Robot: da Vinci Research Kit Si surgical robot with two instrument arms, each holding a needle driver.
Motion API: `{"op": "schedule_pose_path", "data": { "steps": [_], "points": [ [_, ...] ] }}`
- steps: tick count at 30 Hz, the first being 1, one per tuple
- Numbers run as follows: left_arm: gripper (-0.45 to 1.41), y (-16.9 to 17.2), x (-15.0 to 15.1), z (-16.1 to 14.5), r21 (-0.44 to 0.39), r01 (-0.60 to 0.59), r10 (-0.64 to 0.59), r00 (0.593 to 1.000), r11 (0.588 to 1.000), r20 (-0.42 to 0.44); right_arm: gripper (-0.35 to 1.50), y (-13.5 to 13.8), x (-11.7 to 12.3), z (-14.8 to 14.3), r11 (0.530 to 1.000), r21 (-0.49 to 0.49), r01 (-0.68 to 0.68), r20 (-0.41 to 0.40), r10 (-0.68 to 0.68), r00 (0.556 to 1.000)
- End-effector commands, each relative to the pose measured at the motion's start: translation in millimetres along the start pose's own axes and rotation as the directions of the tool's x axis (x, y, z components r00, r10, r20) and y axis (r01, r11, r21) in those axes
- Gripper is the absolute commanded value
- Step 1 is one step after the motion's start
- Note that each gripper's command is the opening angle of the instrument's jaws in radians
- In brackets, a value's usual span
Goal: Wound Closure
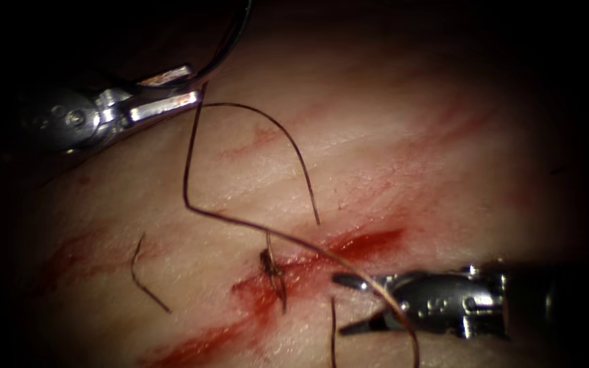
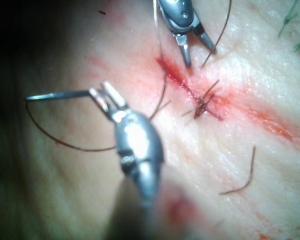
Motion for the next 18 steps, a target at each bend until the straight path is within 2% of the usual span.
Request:
{"op": "schedule_pose_path", "data": {
  "steps": [1,6,12,18],
  "points": [
    [-0.45,0.3,-0.6,0.5,-0.001,0.000,0.000,1.000,1.000,-0.001,1.33,-0.5,-0.5,1.4,1.000,0.012,0.010,0.011,-0.010,1.000],
    [-0.45,0.2,-0.6,0.5,-0.001,0.001,-0.001,1.000,1.000,-0.001,1.31,-0.6,-2.1,1.9,0.999,0.035,0.036,0.043,-0.037,0.998],
    [-0.45,0.2,-0.6,0.5,0.000,0.000,0.000,1.000,1.000,-0.001,1.31,-1.0,-2.8,2.0,0.996,0.073,0.048,0.049,-0.052,0.997],
    [-0.45,0.3,-0.6,0.6,0.001,0.000,0.000,1.000,1.000,0.000,1.18,-0.7,-2.7,2.6,0.997,0.065,0.046,0.047,-0.049,0.998]
  ]
}}
